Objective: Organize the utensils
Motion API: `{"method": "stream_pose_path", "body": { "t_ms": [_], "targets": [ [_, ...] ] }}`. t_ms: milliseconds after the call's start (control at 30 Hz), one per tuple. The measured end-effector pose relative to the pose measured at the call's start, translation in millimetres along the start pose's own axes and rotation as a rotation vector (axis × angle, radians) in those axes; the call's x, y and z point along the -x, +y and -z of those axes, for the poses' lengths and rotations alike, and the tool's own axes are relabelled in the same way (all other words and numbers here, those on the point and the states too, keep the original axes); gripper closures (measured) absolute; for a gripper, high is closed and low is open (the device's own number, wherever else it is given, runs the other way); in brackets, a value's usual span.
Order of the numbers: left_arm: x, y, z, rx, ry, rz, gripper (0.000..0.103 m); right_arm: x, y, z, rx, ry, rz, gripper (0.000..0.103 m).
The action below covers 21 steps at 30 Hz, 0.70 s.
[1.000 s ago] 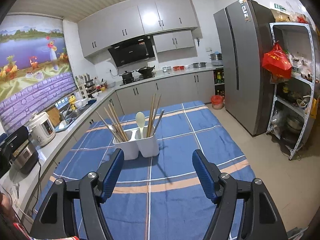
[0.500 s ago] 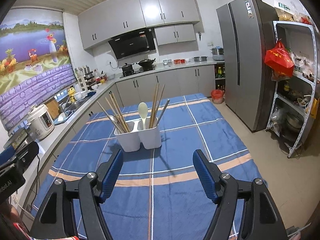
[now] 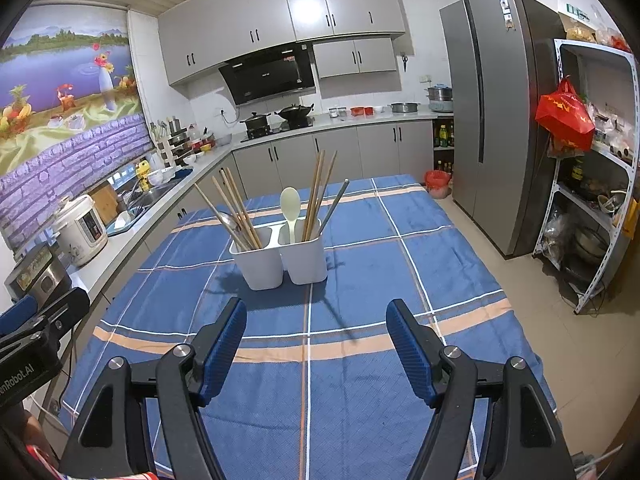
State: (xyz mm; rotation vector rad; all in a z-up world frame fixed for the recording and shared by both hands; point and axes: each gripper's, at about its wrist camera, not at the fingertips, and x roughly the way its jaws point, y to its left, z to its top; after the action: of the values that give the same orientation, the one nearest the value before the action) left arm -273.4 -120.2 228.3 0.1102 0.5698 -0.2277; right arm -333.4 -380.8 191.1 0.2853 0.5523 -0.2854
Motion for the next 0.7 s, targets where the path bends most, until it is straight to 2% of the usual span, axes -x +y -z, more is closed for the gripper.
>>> {"method": "stream_pose_path", "body": {
  "t_ms": [500,700],
  "targets": [
    [-10.4,-3.7,3.3,-0.020,0.033,0.004,0.000,-6.3,-7.9,0.8,-0.014,0.006,0.015,0.026],
    [-12.6,-6.3,3.7,-0.016,0.048,0.029,0.000,-6.3,-13.1,1.8,-0.024,0.003,0.029,0.026]
  ]
}}
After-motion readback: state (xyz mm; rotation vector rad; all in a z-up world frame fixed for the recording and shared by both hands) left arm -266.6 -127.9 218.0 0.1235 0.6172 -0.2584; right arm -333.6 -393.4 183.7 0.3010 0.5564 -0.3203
